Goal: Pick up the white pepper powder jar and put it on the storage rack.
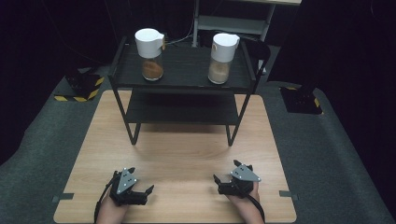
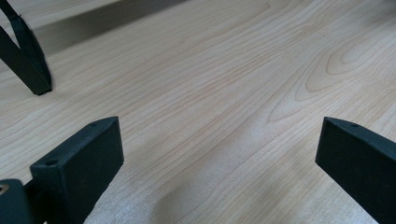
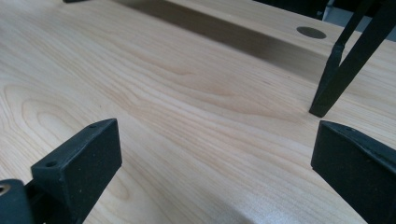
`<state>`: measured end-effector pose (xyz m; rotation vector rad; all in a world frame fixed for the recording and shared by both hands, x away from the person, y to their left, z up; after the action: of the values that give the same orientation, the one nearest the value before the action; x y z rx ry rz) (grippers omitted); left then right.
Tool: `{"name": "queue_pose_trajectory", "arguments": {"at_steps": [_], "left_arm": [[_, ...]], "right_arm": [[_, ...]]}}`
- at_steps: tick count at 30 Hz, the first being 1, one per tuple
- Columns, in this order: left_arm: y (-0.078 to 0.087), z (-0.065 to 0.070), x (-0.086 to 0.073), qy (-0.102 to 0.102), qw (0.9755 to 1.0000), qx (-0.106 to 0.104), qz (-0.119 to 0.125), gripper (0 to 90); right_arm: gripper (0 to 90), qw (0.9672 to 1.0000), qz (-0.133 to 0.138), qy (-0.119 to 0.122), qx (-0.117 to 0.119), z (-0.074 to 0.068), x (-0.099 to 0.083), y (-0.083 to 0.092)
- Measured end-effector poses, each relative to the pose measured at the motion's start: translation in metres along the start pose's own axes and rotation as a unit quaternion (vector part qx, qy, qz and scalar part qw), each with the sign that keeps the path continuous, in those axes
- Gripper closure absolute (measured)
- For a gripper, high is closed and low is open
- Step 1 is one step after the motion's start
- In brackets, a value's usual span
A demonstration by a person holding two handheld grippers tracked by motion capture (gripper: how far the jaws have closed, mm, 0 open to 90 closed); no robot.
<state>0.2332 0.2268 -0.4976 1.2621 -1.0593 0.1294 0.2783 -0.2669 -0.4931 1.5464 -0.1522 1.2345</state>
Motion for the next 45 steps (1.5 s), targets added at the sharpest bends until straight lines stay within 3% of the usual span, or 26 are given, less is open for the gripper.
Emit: {"name": "queue_pose_trajectory", "arguments": {"at_steps": [11,15,18,24,26,30,36,39,45], "left_arm": [[-0.001,0.003,0.004,-0.015,0.9998,0.004,-0.011,1.1],[-0.001,0.005,0.003,-0.021,0.9997,0.010,-0.008,1.1],[0.000,0.006,0.000,-0.032,0.9995,0.006,0.002,1.1],[0.002,0.006,-0.004,-0.024,0.9996,0.009,0.012,1.1],[0.003,0.004,-0.008,-0.026,0.9994,0.000,0.024,1.1],[0.004,0.006,-0.011,-0.023,0.9991,0.007,0.033,1.0],[0.004,0.011,-0.009,-0.048,0.9983,0.015,0.028,1.0],[0.003,0.013,-0.007,-0.046,0.9985,0.018,0.021,1.0],[0.001,0.009,0.001,-0.047,0.9988,0.004,-0.009,1.0]], "right_arm": [[1.2,0.9999,0.008,0.008,-0.012,-0.002,-0.008,0.006],[0.2,0.9998,0.013,-0.002,-0.014,-0.002,-0.012,0.008],[0.0,0.9999,0.013,-0.005,-0.010,-0.001,-0.012,0.009],[0.0,1.0000,0.005,0.007,-0.004,-0.003,-0.010,0.009],[0.1,1.0000,0.004,0.005,-0.003,-0.003,-0.009,0.009],[0.1,1.0000,0.004,0.001,-0.001,-0.002,-0.009,0.009],[0.1,1.0000,0.002,-0.002,0.004,0.000,-0.009,0.008],[0.1,1.0000,0.003,-0.006,0.006,0.001,-0.009,0.008],[0.1,0.9999,0.011,-0.004,0.006,0.001,-0.011,0.009]]}}
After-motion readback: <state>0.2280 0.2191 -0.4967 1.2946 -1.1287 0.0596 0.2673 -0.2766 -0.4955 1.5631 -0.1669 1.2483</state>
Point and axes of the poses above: each handheld gripper's, and its own axes: y roughly backward along the jaws, x roughly out of its top, z roughly to its right, the point moved 5 cm from there along -y, roughly forward along the jaws, and after that the axes turned 15 degrees about -z, right-handed, at the moved point
